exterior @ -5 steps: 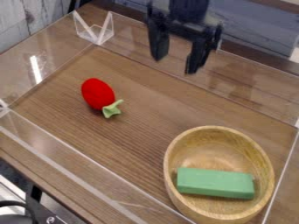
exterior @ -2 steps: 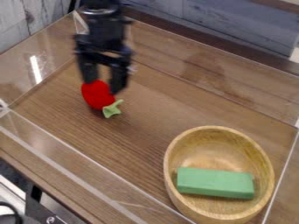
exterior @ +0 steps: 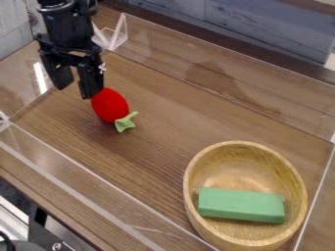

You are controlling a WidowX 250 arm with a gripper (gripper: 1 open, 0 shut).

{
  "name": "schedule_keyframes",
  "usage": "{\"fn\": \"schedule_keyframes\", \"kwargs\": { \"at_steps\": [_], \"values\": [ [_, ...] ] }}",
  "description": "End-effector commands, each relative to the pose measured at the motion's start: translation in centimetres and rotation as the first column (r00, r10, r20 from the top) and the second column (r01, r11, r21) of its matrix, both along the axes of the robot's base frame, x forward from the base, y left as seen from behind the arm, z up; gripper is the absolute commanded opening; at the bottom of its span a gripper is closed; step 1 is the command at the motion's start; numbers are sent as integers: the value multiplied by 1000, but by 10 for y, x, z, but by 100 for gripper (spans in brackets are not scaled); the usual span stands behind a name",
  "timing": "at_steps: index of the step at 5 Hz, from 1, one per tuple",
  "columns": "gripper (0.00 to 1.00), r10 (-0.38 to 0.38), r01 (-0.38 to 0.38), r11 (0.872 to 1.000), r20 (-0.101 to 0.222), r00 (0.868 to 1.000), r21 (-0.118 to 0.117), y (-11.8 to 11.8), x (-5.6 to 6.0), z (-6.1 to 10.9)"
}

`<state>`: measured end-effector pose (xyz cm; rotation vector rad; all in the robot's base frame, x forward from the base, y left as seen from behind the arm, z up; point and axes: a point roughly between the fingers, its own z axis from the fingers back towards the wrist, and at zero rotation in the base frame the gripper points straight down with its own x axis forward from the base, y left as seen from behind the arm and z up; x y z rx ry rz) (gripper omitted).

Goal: Move the red object to the right side of the table

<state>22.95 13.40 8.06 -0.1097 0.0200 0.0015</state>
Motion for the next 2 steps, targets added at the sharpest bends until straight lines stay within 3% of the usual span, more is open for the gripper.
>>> {"fn": "schedule_keyframes", "kwargs": {
  "at_steps": [1, 2],
  "values": [
    [100, -72, 72, 997, 21, 997, 2, 4, 2, -7],
    [100, -181, 182, 983, 38, 983, -16, 3, 5, -20]
  ]
}}
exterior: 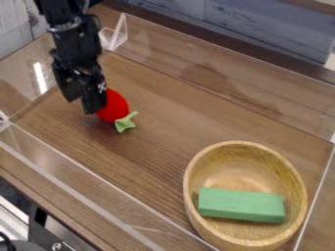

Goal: Move the red object to the right side of the table

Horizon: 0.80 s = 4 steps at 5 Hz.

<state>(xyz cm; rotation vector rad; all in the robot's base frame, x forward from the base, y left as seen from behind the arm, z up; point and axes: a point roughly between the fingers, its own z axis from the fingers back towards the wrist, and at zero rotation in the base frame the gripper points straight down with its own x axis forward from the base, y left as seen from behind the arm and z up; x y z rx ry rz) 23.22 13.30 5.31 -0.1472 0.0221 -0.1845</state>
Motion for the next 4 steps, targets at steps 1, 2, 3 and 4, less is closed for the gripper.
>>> {"fn": "schedule_keyframes", "kwargs": {
  "at_steps": [1, 2, 3, 4],
  "values": [
    [100, 11, -11, 1000, 47, 999, 0, -8, 7, 4],
    [100, 83, -82, 996, 56, 995, -32, -18, 11, 2],
    [100, 161, -157, 986, 52, 986, -62, -21, 12, -7],
    [100, 268, -263, 961, 48, 962, -88, -22, 15, -16]
  ]
}}
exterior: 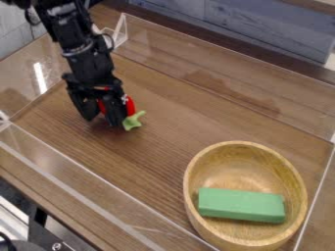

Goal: Move the red object to the right side of the table

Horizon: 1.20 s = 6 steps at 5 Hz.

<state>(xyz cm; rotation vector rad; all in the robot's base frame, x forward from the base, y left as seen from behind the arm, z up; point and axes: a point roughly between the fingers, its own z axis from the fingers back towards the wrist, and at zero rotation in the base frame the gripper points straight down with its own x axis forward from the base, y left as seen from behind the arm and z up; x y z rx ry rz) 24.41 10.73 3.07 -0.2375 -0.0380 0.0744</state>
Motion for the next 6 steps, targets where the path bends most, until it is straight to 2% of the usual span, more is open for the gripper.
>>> {"fn": "schedule_keyframes", "kwargs": {
  "at_steps": [1, 2, 3, 4, 6],
  "values": [
    [100, 47, -47, 999, 23, 999, -9, 5, 6, 12],
    [100, 92, -92, 995, 22, 995, -27, 7, 10, 18],
    [100, 174, -173, 984, 18, 985, -44, 19, 14, 17],
    [100, 265, -264, 962, 12, 964, -64, 32, 17, 16],
    [100, 421, -420, 903, -7, 907, -89, 46, 28, 10]
  ]
}}
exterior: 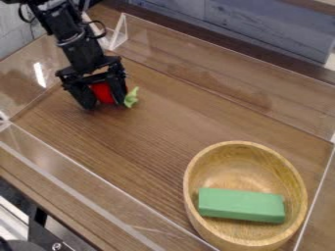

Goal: Move the red object to the right side of the table

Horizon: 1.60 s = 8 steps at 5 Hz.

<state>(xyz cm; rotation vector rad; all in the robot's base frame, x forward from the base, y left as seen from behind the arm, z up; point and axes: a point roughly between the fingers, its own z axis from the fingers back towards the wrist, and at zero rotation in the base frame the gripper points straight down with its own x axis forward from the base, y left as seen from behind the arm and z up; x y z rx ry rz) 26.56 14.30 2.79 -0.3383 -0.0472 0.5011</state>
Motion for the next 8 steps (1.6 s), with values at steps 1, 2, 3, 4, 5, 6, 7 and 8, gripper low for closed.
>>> {"fn": "schedule_keyframes", "kwargs": {
  "at_steps": [1, 2, 3, 4, 5, 6, 7, 8],
  "values": [
    [100, 55, -56, 998, 36, 998, 28, 17, 16, 13],
    [100, 85, -86, 996, 29, 996, 24, 22, 25, 12],
    [0, 117, -118, 993, 31, 993, 27, 19, 28, 12],
    [0, 20, -22, 1000, 60, 998, 21, 12, 39, 32],
    [0, -83, 83, 997, 96, 992, 10, -1, 55, 57],
    [0, -186, 188, 982, 110, 976, -5, -25, 71, 72],
    [0, -270, 272, 962, 112, 956, -9, -57, 83, 67],
    [0, -349, 351, 936, 108, 931, -1, -84, 91, 55]
  ]
}}
